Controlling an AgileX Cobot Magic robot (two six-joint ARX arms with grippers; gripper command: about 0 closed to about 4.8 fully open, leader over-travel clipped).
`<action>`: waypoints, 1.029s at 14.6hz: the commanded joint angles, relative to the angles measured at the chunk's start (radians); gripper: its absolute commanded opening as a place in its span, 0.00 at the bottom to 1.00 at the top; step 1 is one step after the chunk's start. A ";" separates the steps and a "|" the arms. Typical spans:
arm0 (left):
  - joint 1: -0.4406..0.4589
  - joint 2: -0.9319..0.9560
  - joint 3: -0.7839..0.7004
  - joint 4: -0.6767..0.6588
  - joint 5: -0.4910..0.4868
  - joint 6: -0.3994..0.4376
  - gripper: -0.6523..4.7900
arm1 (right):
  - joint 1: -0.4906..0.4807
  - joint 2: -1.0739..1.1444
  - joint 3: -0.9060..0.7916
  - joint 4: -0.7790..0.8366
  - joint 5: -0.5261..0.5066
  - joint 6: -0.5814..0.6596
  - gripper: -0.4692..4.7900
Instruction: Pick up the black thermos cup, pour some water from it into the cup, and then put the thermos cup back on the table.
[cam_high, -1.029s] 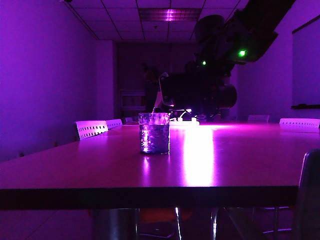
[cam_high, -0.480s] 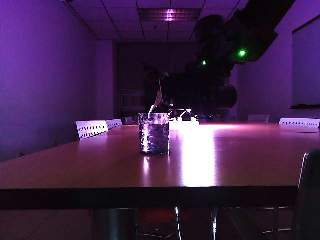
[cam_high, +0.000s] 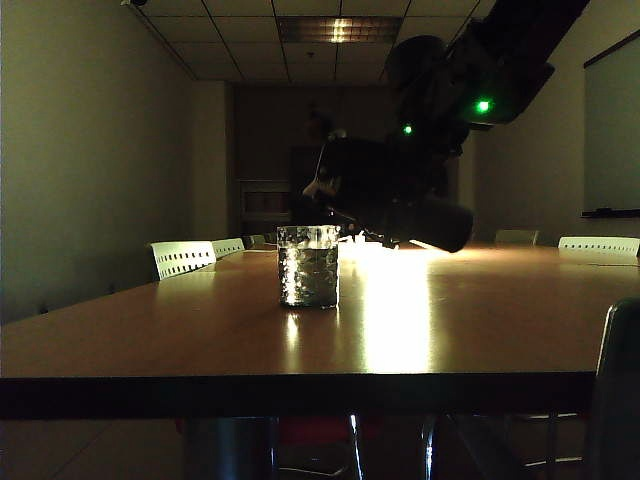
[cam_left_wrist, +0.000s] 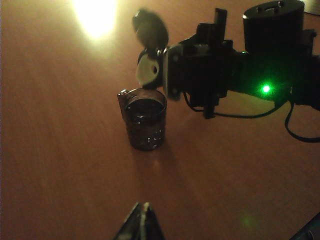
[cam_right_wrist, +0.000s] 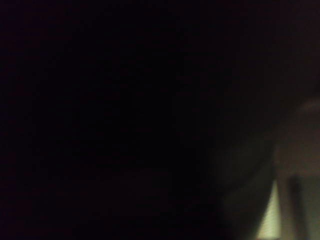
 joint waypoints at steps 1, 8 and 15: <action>0.000 -0.002 0.003 0.006 0.005 0.003 0.11 | 0.000 -0.031 0.011 0.056 -0.001 0.223 0.25; 0.000 -0.002 0.003 0.013 0.005 0.003 0.11 | -0.116 -0.306 0.000 -0.286 -0.375 0.639 0.25; 0.000 -0.003 0.003 0.010 0.011 -0.004 0.11 | -0.285 -0.443 -0.385 0.280 -0.739 1.065 0.25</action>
